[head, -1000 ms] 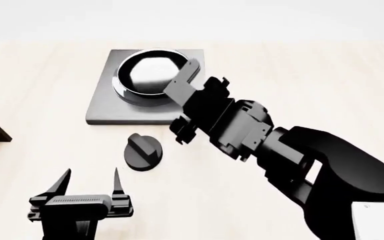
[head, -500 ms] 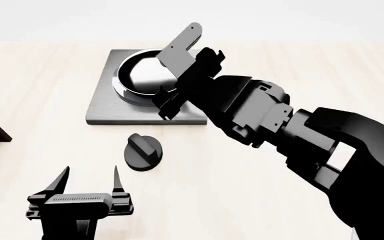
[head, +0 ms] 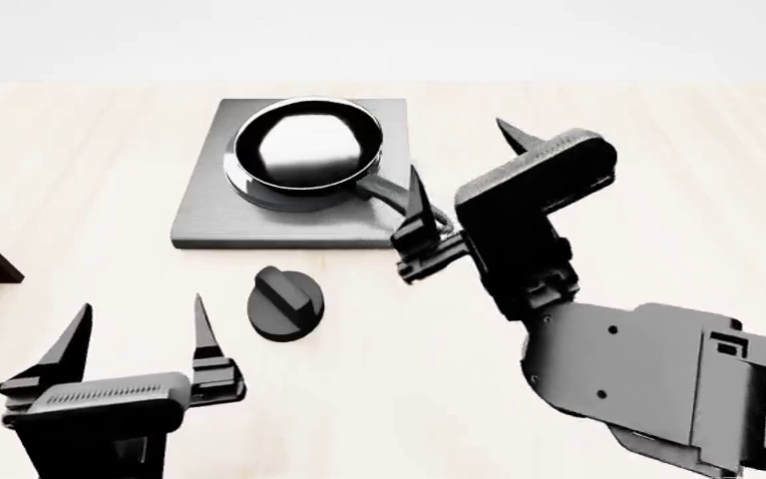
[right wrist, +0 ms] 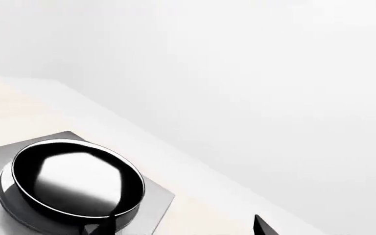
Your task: Turn on the stove and put the frying pan on it.
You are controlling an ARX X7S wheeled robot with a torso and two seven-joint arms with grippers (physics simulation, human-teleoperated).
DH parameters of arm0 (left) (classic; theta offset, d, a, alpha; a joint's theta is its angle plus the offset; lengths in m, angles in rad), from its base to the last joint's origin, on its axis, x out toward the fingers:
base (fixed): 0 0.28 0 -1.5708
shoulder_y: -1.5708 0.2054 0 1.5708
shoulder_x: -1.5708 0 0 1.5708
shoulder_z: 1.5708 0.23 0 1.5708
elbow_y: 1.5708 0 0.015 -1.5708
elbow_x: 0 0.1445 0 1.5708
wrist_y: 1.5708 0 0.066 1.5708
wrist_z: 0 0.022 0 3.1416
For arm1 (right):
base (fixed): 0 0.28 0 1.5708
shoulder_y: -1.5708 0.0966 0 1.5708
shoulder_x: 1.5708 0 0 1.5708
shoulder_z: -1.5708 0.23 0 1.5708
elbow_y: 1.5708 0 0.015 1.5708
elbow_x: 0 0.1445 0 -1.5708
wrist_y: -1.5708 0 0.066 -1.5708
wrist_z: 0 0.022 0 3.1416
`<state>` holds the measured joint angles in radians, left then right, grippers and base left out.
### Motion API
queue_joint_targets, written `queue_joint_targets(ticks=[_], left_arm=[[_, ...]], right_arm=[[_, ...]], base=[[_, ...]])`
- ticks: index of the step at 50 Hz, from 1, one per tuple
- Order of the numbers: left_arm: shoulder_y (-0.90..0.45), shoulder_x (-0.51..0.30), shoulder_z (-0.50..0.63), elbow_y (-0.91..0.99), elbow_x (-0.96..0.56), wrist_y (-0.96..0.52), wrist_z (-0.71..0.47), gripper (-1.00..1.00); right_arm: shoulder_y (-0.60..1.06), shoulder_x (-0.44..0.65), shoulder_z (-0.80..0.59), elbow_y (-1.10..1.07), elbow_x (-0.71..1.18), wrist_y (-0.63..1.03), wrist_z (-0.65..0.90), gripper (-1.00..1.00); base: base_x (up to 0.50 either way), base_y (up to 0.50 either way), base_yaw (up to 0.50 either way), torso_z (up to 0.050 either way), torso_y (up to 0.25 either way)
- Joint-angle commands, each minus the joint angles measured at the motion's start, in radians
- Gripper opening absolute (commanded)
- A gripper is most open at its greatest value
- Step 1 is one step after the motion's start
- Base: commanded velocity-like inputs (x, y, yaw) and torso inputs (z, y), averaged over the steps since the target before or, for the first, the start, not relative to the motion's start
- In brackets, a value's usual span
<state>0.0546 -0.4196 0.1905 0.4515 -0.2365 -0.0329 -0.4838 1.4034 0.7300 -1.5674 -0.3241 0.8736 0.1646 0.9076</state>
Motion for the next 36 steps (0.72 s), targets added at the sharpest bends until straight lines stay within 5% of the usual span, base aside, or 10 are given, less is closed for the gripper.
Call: queue_joint_targets(ticks=[1, 16, 21, 26, 31, 36], left_arm=[[0.016, 0.015, -0.061, 0.099, 0.042, 0.043, -0.015, 1.0], [0.143, -0.022, -0.223, 0.253, 0.031, 0.25, -0.056, 1.0], [0.199, -0.033, -0.277, 0.292, 0.032, 0.31, -0.058, 1.0], [0.282, -0.041, -0.341, 0.321, 0.017, 0.403, -0.049, 1.0], [0.328, -0.044, -0.371, 0.342, 0.003, 0.464, -0.04, 1.0], [0.347, -0.04, -0.381, 0.348, 0.006, 0.504, -0.032, 1.0]], right_arm=[[-0.161, 0.247, 0.007, -0.326, -0.197, -0.13, 0.269, 1.0], [-0.432, 0.599, -0.062, -0.588, -0.705, -0.301, 0.654, 1.0], [-0.907, 0.672, 0.384, -0.65, -0.817, -0.319, 0.662, 1.0], [-1.634, 0.657, 1.025, -0.701, -1.002, -0.322, 0.662, 1.0], [-2.01, 0.623, 1.362, -0.699, -1.102, -0.402, 0.66, 1.0], [-2.181, 0.581, 1.525, -0.698, -1.17, -0.464, 0.647, 1.0]], base=[[0.0, 0.0, 0.0, 0.0, 0.0], [0.0, 0.0, 0.0, 0.0, 0.0], [0.0, 0.0, 0.0, 0.0, 0.0], [0.0, 0.0, 0.0, 0.0, 0.0], [0.0, 0.0, 0.0, 0.0, 0.0], [0.0, 0.0, 0.0, 0.0, 0.0]])
